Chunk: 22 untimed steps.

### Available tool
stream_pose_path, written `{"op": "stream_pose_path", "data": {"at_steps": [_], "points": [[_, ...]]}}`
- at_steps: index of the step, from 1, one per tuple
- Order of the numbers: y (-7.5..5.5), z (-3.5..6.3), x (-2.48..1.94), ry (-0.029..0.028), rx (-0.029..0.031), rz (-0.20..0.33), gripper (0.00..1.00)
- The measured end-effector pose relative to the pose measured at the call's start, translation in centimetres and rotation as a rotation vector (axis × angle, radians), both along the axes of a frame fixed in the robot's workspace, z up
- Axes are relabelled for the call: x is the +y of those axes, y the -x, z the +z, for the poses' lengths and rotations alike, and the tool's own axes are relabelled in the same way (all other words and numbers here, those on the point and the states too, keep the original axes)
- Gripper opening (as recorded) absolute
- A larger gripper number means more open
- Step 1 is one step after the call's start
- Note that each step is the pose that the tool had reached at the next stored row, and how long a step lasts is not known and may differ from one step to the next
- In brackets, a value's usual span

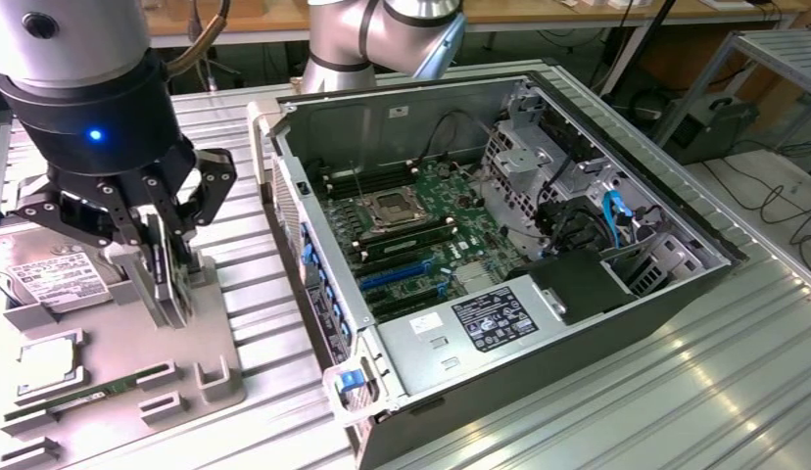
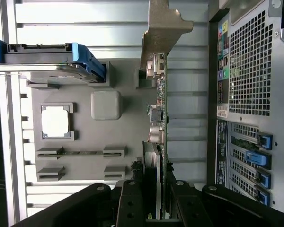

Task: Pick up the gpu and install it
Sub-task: 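Pick up the gpu and move the gpu toward the slot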

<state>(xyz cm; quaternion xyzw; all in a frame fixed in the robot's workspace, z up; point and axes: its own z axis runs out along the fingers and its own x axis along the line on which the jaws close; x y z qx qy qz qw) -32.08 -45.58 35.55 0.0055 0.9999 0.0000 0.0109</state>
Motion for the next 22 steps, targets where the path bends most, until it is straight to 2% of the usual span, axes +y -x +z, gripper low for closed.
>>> {"op": "stream_pose_path", "data": {"at_steps": [3,6,14,19,22], "points": [[0.0,0.49,0.00,0.0044,0.0000,0.000,0.27],[0.0,1.12,0.00,0.0067,0.0002,0.000,0.27],[0.0,2.10,0.00,0.0138,0.0001,0.000,0.27],[0.0,2.86,0.00,0.0236,0.0001,0.000,0.27],[0.0,3.30,0.00,0.0263,0.0001,0.000,0.27]]}}
